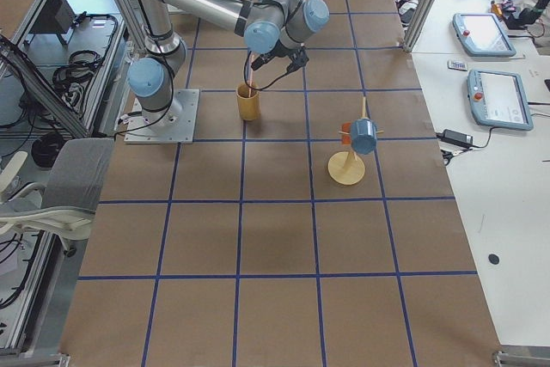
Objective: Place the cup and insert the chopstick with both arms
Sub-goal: 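Move the right gripper toward the bamboo cup with the pink chopstick, then lower the right gripper and grasp the pink chopstick in the bamboo cup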
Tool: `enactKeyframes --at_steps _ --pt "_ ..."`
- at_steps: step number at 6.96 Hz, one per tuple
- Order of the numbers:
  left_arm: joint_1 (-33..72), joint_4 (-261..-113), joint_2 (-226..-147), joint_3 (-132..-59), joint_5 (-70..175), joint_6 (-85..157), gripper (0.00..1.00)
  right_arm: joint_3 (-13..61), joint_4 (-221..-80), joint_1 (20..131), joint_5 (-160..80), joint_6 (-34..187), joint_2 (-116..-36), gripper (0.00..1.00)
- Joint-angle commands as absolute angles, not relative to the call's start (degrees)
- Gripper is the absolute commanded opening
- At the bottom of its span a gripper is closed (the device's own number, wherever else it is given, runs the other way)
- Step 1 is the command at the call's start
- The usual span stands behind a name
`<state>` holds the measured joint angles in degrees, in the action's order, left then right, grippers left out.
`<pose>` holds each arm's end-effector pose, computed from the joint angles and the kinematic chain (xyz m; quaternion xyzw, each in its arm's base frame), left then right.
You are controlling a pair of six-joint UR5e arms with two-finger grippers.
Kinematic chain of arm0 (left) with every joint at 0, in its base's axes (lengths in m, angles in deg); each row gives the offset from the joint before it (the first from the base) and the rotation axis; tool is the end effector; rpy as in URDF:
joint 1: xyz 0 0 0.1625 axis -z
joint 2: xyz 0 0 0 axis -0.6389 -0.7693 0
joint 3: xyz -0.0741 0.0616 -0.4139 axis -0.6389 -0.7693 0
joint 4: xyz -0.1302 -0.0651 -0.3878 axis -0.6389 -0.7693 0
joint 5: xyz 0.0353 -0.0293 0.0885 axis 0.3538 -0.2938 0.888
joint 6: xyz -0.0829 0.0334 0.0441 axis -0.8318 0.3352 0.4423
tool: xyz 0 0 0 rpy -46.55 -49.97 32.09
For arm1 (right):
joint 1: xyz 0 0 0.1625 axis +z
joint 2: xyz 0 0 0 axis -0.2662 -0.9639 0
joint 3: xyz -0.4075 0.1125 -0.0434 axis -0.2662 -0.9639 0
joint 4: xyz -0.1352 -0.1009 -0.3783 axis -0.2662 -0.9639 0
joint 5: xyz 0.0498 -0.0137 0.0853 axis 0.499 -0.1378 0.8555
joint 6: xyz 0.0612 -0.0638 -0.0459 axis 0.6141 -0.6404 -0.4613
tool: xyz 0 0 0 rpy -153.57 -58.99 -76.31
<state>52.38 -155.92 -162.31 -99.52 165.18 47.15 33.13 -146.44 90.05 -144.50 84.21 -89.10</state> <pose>-0.1483 -0.4609 0.4924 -0.0120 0.9990 -0.0428 0.0071 0.0250 -0.4667 0.3201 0.3453 0.8825 0.3162 0.0454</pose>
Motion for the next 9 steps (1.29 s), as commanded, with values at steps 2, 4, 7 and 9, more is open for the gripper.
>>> enactKeyframes --at_steps 2,4,7,9 --pt "52.05 -155.76 -162.32 -99.52 164.75 47.13 1.0 33.56 -145.67 89.88 -144.31 86.9 -87.26 0.8" --pt "52.31 -155.67 -162.5 -99.52 165.18 47.13 1.0 33.56 -144.7 89.88 -144.31 87.0 -87.25 0.71" --pt "51.96 -155.59 -162.59 -99.52 165.09 47.13 1.0 33.56 -141.8 89.88 -143.44 87.0 -87.25 0.67" --pt "52.14 -155.94 -162.24 -99.61 165.35 47.13 1.0 33.73 -139.95 89.88 -141.85 86.91 -87.17 0.67"
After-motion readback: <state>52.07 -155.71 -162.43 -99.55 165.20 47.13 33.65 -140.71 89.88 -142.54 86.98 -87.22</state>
